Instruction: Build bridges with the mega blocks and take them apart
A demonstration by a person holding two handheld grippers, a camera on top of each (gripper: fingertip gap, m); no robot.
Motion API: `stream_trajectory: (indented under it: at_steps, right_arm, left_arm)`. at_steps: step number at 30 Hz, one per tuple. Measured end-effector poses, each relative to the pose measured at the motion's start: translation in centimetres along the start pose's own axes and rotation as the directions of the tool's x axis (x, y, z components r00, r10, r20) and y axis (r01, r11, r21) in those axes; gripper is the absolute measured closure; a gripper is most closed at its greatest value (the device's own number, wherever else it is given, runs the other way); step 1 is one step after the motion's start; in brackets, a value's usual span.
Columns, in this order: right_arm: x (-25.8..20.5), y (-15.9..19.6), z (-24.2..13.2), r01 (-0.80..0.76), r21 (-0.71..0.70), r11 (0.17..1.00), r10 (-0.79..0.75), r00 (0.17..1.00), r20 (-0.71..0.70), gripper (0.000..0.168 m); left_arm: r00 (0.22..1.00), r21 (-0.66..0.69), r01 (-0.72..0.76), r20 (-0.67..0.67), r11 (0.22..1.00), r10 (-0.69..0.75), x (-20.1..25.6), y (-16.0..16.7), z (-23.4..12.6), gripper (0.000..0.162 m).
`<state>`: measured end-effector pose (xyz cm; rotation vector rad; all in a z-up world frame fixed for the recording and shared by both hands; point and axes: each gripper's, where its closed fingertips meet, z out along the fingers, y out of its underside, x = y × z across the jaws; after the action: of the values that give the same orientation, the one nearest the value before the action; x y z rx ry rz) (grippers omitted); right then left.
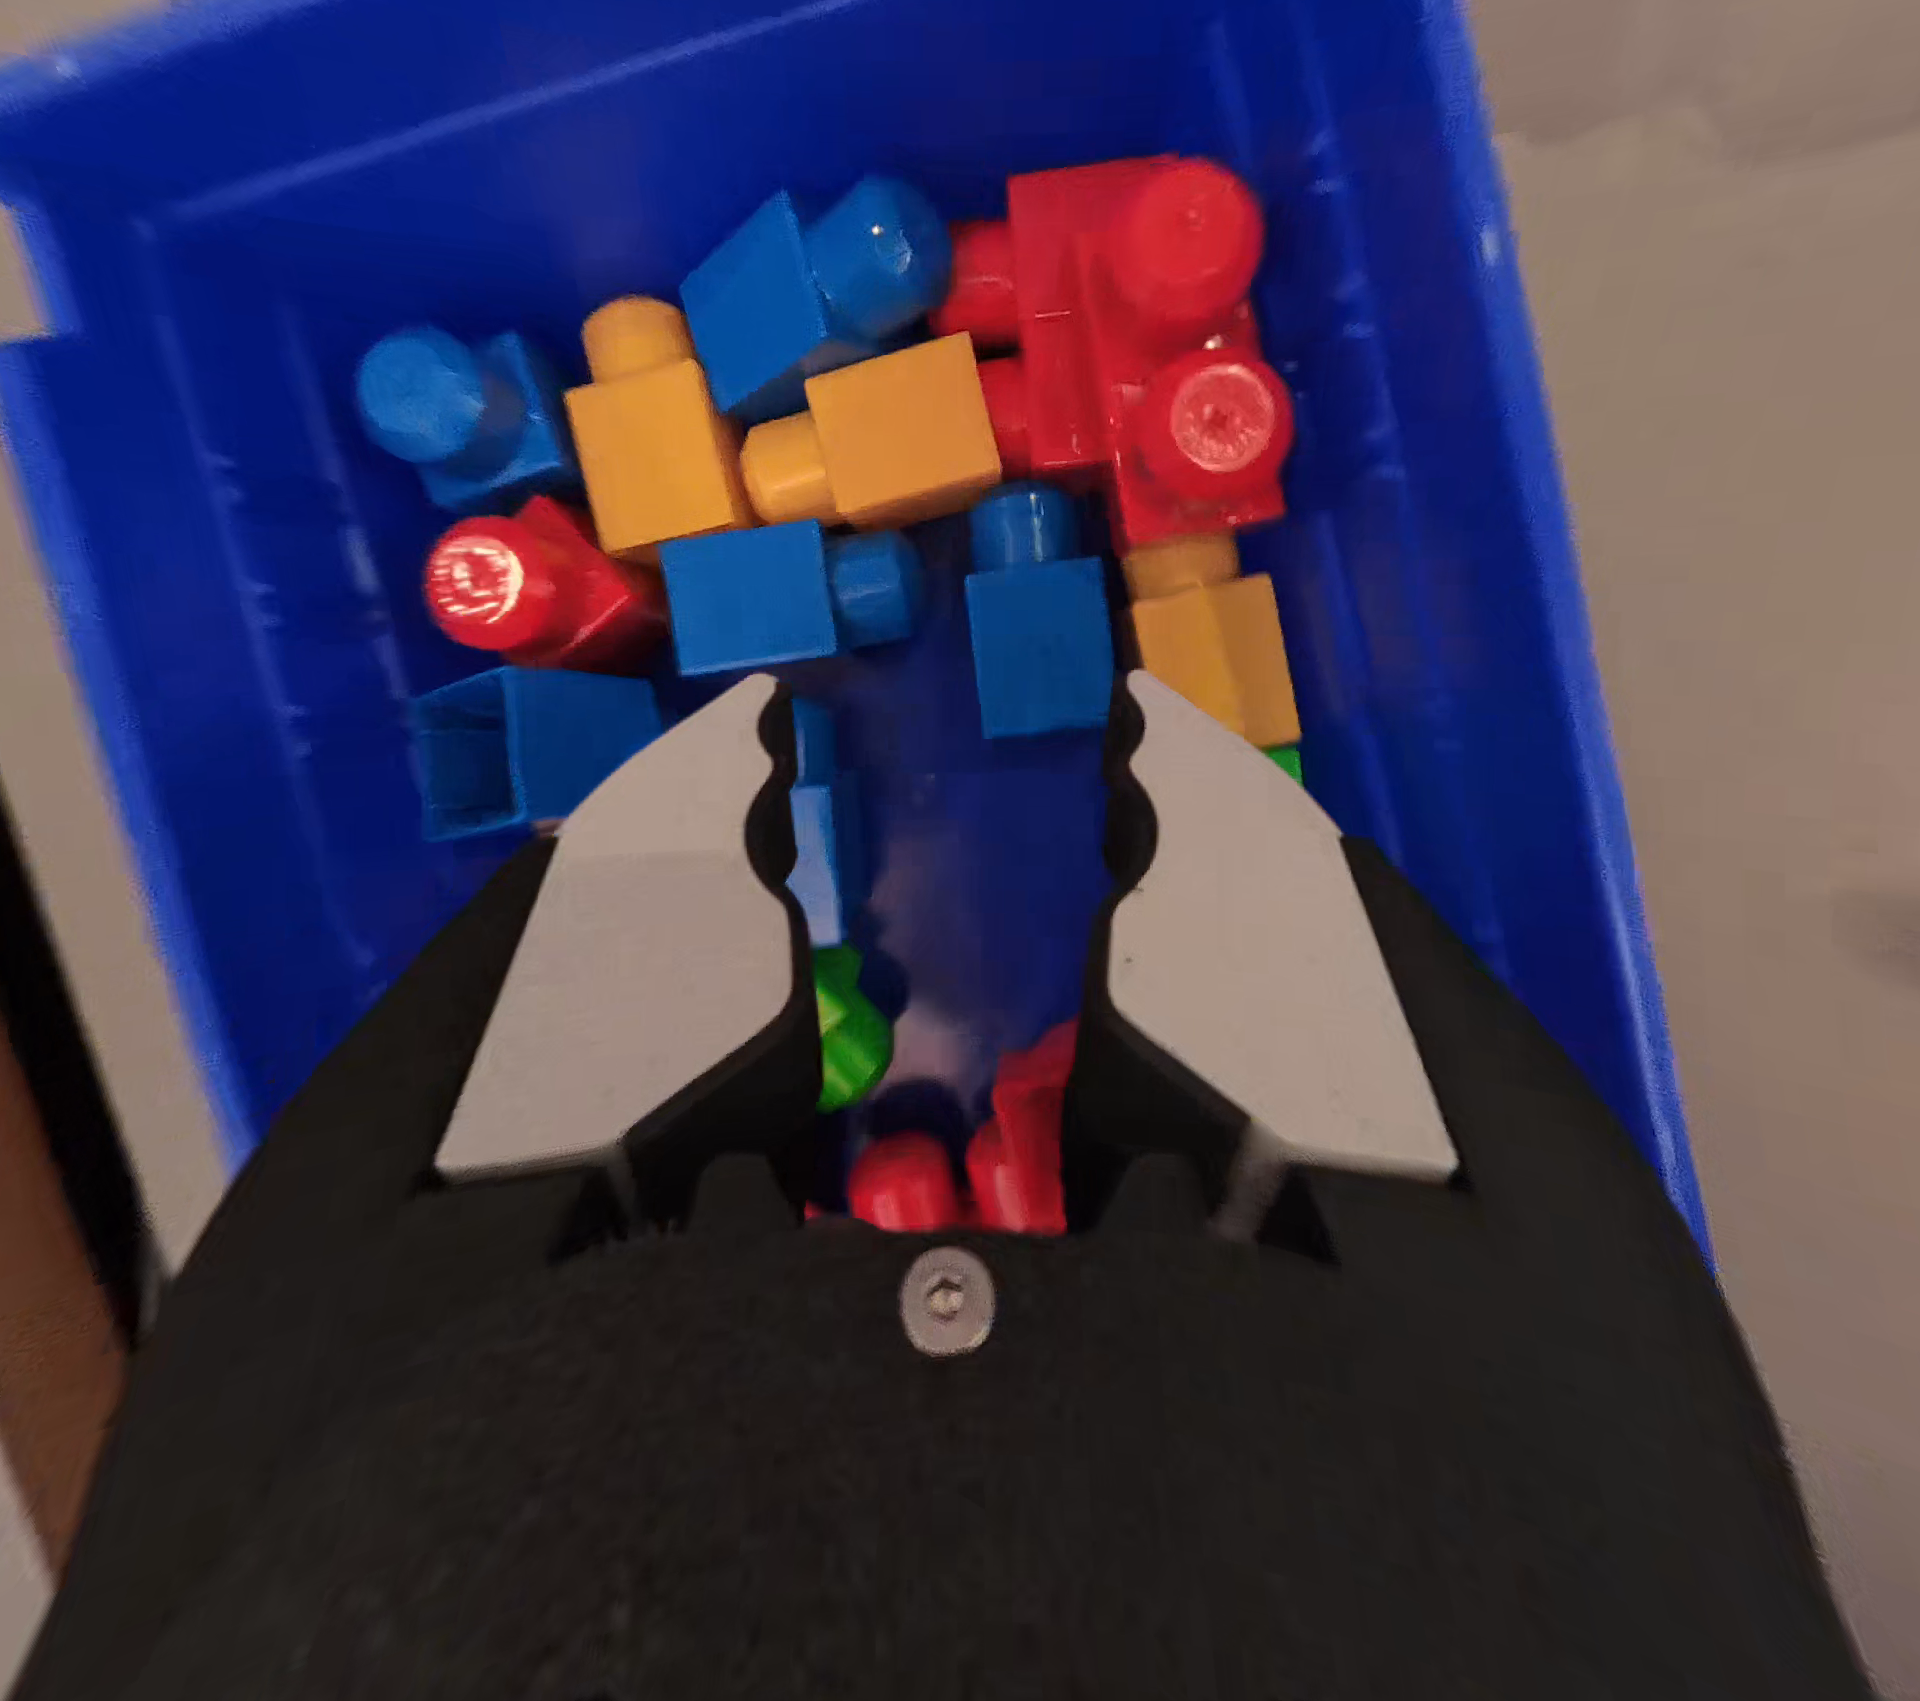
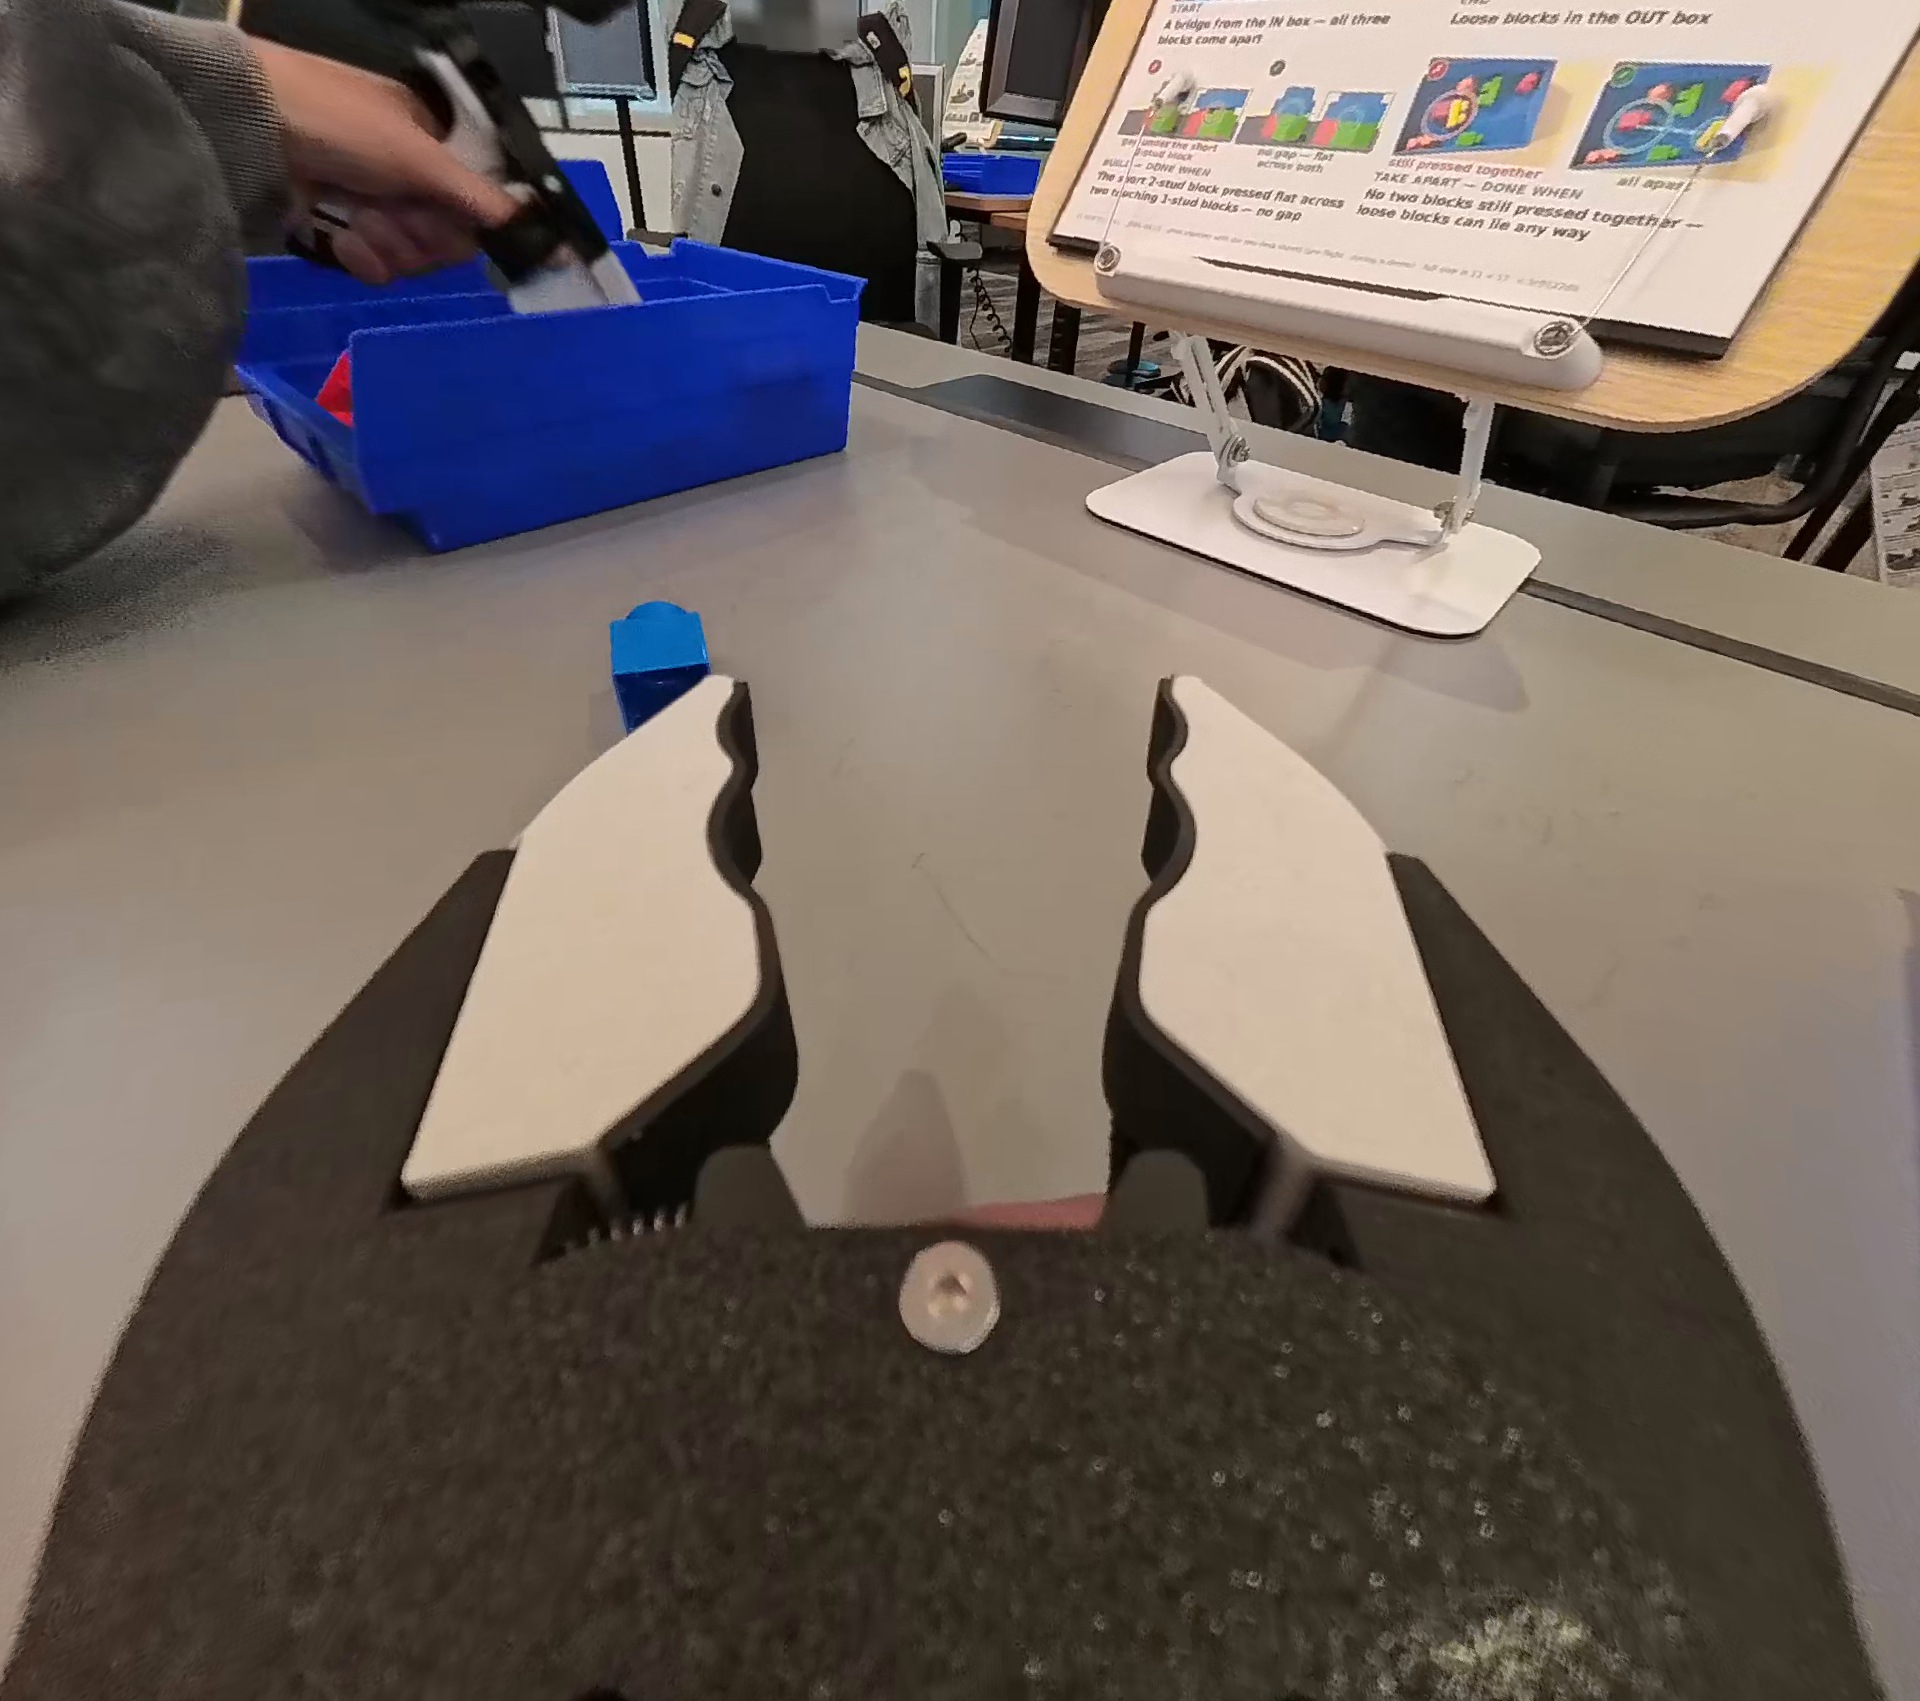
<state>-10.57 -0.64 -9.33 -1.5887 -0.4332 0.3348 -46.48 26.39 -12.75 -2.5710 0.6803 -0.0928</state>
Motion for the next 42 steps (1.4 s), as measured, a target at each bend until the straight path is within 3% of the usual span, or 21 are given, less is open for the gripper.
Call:
stream_trajectory:
  at_steps: [5,13,18,23,28,32,35,42]
  right_arm:
    - [-0.2,0.0,0.2,0.008,-0.002,1.000,-0.008,1.000,0.013,0.096]
    - [-0.3,-0.2,0.1,0.001,0.013,1.000,-0.002,1.000,0.023,0.097]
    - [-0.2,-0.1,0.1,0.000,0.012,1.000,0.000,1.000,0.022,0.097]
    - [-0.2,-0.2,0.0,0.000,0.013,1.000,0.000,1.000,0.021,0.098]
    - [-0.3,-0.1,0.1,0.002,0.011,1.000,-0.002,1.000,0.020,0.098]
    - [-0.3,-0.1,0.1,0.004,0.005,1.000,-0.004,1.000,0.021,0.098]
    - [-0.3,-0.1,0.1,0.004,0.006,1.000,-0.005,1.000,0.021,0.098]
    - [-0.3,-0.1,0.1,0.002,0.010,1.000,-0.002,1.000,0.023,0.099]
  left_arm:
    - [1.000,-0.115,0.029,0.007,0.993,-0.028,0.7,0.6,4.1,0.109]
    - [1.000,-0.215,0.020,0.028,0.976,-0.015,0.5,2.7,5.6,0.125]
    - [0.999,-0.195,-0.018,0.040,0.981,0.026,-0.1,2.6,3.3,0.125]
    - [0.999,-0.009,-0.042,0.007,0.999,0.042,0.6,1.8,-3.3,0.126]
    - [0.988,0.258,-0.045,-0.132,0.965,0.082,6.8,2.0,-11.8,0.126]
    - [0.977,0.362,-0.082,-0.157,0.929,0.147,13.0,4.3,-15.2,0.125]
    - [0.964,0.343,-0.112,-0.189,0.933,0.186,17.7,6.9,-14.7,0.126]
    - [0.935,0.152,-0.184,-0.278,0.971,0.220,24.5,12.3,-7.9,0.126]
